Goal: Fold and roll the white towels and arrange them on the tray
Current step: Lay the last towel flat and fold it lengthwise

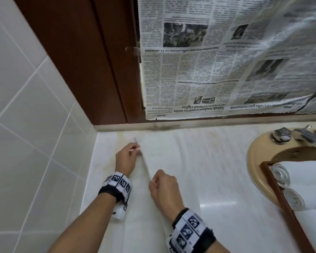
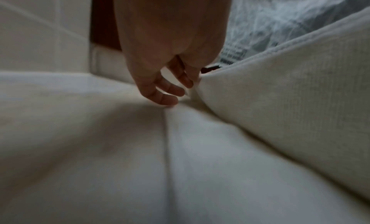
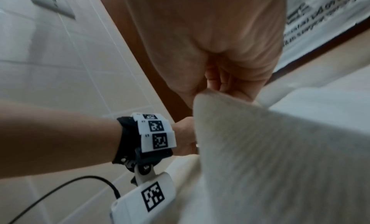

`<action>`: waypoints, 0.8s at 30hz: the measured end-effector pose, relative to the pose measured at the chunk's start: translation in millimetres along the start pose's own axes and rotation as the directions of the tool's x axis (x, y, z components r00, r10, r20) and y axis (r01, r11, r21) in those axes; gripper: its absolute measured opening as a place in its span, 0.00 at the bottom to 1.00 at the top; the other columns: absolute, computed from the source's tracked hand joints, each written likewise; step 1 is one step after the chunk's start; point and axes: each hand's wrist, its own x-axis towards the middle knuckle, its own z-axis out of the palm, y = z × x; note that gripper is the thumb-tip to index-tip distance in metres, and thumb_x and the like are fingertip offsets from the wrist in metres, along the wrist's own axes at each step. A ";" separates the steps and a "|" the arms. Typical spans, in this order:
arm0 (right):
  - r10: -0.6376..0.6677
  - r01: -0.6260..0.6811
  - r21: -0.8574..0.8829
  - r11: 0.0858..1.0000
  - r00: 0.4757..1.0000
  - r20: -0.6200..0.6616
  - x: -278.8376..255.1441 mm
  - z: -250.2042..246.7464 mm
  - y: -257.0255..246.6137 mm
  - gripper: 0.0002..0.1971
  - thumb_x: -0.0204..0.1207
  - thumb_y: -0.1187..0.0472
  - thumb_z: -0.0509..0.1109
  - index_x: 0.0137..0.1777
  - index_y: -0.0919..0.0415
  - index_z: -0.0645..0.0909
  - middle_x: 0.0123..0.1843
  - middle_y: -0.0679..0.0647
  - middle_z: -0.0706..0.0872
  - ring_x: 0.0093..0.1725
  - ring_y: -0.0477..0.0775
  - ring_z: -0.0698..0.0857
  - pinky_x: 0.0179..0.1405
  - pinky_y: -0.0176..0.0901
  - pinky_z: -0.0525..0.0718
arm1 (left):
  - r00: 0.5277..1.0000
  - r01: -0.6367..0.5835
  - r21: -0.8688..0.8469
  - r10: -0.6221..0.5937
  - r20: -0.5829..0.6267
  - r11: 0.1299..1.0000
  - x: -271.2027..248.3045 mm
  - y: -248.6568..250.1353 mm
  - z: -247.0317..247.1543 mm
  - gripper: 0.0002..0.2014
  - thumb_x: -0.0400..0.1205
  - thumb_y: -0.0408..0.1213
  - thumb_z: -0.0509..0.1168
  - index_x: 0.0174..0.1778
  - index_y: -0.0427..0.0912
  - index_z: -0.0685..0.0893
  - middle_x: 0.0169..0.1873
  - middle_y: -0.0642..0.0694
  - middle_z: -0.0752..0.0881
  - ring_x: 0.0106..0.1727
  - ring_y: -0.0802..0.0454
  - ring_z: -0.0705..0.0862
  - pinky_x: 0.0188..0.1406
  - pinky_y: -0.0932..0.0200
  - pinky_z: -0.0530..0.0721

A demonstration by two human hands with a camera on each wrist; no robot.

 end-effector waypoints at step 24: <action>-0.076 0.098 -0.070 0.993 0.963 0.257 35.6 -4.8 56.1 0.05 0.77 0.58 0.66 0.42 0.57 0.81 0.39 0.49 0.87 0.38 0.52 0.84 0.43 0.49 0.84 | 0.942 0.334 0.110 -0.336 -0.005 0.936 17.4 -10.8 -3.2 0.12 0.84 0.38 0.69 0.60 0.38 0.84 0.43 0.44 0.85 0.47 0.51 0.81 0.49 0.67 0.73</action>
